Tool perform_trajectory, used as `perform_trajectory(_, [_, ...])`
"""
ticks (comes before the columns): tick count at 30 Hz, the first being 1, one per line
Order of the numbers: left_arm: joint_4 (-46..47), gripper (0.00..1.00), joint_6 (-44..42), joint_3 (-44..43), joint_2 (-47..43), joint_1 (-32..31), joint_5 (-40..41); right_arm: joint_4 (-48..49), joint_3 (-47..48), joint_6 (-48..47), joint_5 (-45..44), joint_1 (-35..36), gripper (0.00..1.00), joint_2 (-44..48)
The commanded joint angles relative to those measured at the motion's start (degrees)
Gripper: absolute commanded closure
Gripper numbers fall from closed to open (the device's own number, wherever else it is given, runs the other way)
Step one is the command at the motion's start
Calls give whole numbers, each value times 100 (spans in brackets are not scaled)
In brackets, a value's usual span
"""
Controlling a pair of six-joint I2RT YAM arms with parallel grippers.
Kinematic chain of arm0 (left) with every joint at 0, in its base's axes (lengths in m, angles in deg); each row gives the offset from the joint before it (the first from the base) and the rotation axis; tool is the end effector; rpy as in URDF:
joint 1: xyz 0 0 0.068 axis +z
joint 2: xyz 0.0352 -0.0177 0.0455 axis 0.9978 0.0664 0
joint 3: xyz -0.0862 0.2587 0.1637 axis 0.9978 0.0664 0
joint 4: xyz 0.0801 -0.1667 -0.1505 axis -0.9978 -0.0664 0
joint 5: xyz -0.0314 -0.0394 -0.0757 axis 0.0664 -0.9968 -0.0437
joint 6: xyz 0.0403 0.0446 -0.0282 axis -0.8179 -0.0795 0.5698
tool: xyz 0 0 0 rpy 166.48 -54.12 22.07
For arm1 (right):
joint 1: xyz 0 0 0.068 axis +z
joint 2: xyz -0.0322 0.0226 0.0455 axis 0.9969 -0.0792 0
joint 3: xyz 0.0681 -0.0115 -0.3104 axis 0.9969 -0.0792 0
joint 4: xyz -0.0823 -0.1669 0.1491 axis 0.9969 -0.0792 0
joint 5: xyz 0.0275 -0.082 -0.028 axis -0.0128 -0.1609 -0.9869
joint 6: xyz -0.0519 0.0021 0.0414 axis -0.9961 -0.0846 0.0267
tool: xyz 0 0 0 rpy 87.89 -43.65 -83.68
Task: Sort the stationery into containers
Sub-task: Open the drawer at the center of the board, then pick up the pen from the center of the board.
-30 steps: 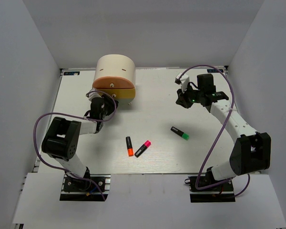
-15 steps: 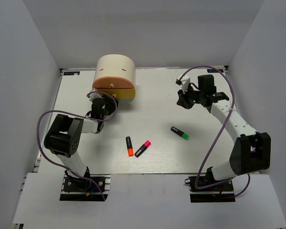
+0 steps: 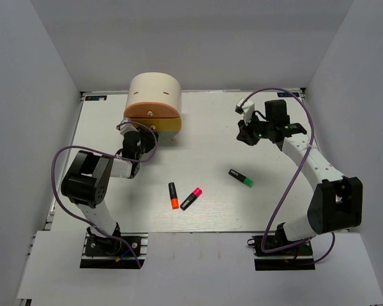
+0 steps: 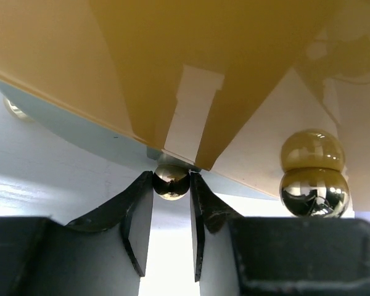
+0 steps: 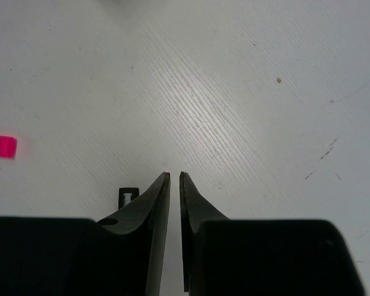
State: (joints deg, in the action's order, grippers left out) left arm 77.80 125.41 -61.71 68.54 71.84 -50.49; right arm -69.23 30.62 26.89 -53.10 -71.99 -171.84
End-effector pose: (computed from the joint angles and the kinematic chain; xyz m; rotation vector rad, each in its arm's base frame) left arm 0.3362 -0.0815 0.2027 -0.6335 1.8970 -0.6339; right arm 0.2889 0.0941 0.3365 -1.0184 1.9520 0.3929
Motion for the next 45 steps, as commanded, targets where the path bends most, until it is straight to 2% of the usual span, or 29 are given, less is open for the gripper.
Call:
perform_trajectory(1, [253, 68, -24, -30, 37, 29, -95, 106, -32, -32, 75, -38, 82, 113])
perform_trajectory(8, [535, 85, 29, 321, -76, 29, -315, 114, -58, -40, 84, -38, 82, 96])
perform_trajectory(17, [667, 88, 90, 1077, -701, 29, -368, 123, -32, -32, 172, -29, 82, -18])
perform_trajectory(25, [456, 88, 90, 1455, -1088, -77, -368, -1045, 372, -575, 699, 6, 45, -633])
perform_trajectory(29, [237, 71, 90, 1456, -1141, -77, -481, -1537, 451, -769, 743, 15, 33, -870])
perform_trajectory(30, [236, 58, 38, 1395, -1193, -77, -482, -1573, 451, -866, 725, 50, 32, -880])
perform_trajectory(37, [-483, 20, -234, 1342, -1703, -77, -535, -1644, -128, -1244, 93, 208, 30, -792])
perform_trajectory(38, [-597, 20, -287, 1342, -1773, -77, -535, -1626, -190, -1288, 49, 226, 30, -783])
perform_trajectory(40, [-835, 10, -393, 1394, -2028, -77, -535, -1538, -357, -1297, -92, 278, 29, -678])
perform_trajectory(45, [-1371, 9, -577, 1569, -2730, -77, -482, -1441, -656, -1201, -267, 419, 29, -573])
